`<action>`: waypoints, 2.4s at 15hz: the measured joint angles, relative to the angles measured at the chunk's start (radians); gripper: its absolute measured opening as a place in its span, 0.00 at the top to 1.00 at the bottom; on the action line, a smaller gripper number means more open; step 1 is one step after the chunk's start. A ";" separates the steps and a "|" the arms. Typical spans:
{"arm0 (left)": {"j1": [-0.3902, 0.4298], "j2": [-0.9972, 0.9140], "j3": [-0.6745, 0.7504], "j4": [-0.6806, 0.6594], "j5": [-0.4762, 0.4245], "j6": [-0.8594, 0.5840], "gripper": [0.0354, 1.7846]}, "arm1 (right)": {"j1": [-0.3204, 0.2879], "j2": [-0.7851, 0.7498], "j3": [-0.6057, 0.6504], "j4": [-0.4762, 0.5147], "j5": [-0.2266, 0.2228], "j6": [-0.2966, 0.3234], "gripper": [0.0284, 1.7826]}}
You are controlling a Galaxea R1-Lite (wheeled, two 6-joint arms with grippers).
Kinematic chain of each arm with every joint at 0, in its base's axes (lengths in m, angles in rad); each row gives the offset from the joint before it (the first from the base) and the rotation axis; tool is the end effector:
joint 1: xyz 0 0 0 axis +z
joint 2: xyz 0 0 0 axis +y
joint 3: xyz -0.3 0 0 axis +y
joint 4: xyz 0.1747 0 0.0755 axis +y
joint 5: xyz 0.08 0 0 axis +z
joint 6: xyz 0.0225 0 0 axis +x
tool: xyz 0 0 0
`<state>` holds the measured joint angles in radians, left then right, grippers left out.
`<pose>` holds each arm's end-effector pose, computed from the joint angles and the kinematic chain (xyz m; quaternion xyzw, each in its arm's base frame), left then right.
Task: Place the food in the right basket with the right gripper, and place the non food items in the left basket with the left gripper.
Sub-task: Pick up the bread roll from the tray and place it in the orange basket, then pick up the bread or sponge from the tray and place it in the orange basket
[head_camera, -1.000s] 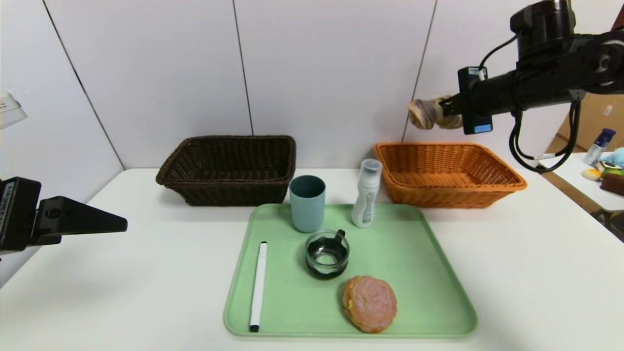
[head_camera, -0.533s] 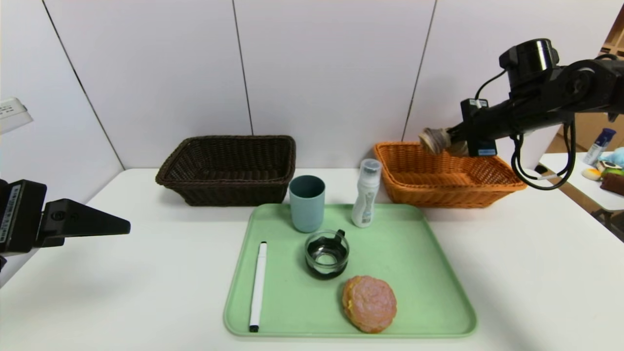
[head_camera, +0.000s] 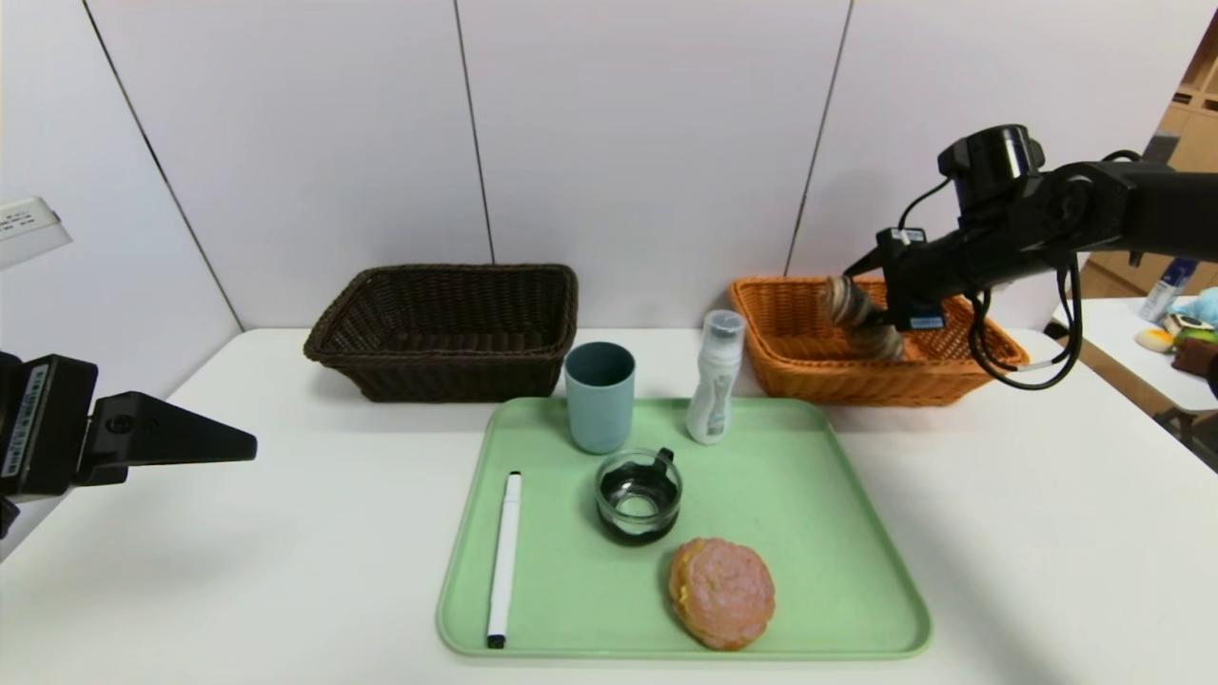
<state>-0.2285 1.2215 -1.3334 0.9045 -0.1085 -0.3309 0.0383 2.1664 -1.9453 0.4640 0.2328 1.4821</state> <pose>0.1303 -0.0328 0.3035 -0.1269 0.4055 -0.0891 0.9008 0.4337 0.0218 0.2192 0.6541 0.3326 -0.1318 0.6665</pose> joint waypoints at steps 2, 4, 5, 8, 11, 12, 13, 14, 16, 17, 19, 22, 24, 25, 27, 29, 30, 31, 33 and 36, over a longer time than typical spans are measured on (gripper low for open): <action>0.000 0.002 0.005 -0.001 0.000 0.001 0.06 | 0.000 -0.001 -0.003 0.000 0.002 0.000 0.34; 0.000 0.004 0.008 -0.001 -0.003 0.002 0.06 | 0.000 -0.005 -0.004 0.004 0.003 -0.002 0.28; 0.000 0.004 0.009 -0.001 -0.003 0.002 0.06 | 0.000 -0.011 -0.004 0.009 0.009 -0.005 0.25; 0.000 0.004 0.015 -0.001 -0.003 0.002 0.06 | 0.007 -0.017 -0.004 0.049 0.012 -0.022 0.18; 0.000 0.004 0.021 -0.001 -0.003 0.001 0.06 | 0.016 -0.018 -0.004 0.089 0.013 -0.017 0.14; 0.000 0.003 0.024 -0.001 -0.003 0.001 0.06 | 0.019 -0.019 -0.004 0.092 0.013 -0.013 0.13; 0.000 0.002 0.027 -0.001 -0.003 0.002 0.06 | 0.020 -0.021 -0.004 0.094 0.013 -0.009 0.12; 0.000 0.000 0.030 -0.001 -0.003 0.002 0.06 | 0.021 -0.023 -0.004 0.093 0.013 0.002 0.11; 0.000 -0.003 0.035 -0.001 -0.003 0.000 0.06 | 0.021 -0.037 -0.004 0.085 0.013 0.017 0.09; 0.000 -0.004 0.037 -0.001 -0.003 -0.001 0.06 | 0.022 -0.054 -0.004 0.079 0.017 0.019 0.09; 0.000 -0.009 0.039 0.000 -0.003 -0.002 0.06 | 0.037 -0.110 -0.003 0.066 0.044 0.016 0.08; 0.000 -0.025 0.059 0.000 -0.002 -0.002 0.06 | 0.130 -0.231 0.000 0.106 0.111 -0.056 0.06; 0.000 -0.038 0.074 0.000 -0.002 -0.002 0.06 | 0.242 -0.306 0.003 0.248 0.120 -0.195 0.06; 0.000 -0.046 0.084 0.000 -0.001 -0.001 0.06 | 0.296 -0.337 0.003 0.343 0.121 -0.271 0.06; 0.000 -0.059 0.100 0.000 0.000 -0.002 0.06 | 0.400 -0.397 0.003 0.553 0.106 -0.433 0.05; 0.000 -0.072 0.122 0.000 0.002 -0.002 0.06 | 0.488 -0.436 0.007 0.734 0.029 -0.588 0.05; 0.000 -0.077 0.131 0.000 0.002 -0.001 0.06 | 0.531 -0.449 0.011 0.816 -0.030 -0.670 0.05; 0.000 -0.081 0.137 0.000 0.002 0.001 0.06 | 0.573 -0.460 0.025 0.880 -0.084 -0.737 0.05; 0.000 -0.084 0.141 -0.001 0.002 0.008 0.06 | 0.646 -0.481 0.095 0.940 -0.162 -0.854 0.05; 0.000 -0.085 0.142 -0.001 0.002 0.010 0.06 | 0.703 -0.479 0.218 0.864 -0.203 -0.974 0.05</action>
<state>-0.2289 1.1366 -1.1911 0.9030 -0.1068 -0.3213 0.7417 1.6870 -1.7270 1.3277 0.0294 0.5083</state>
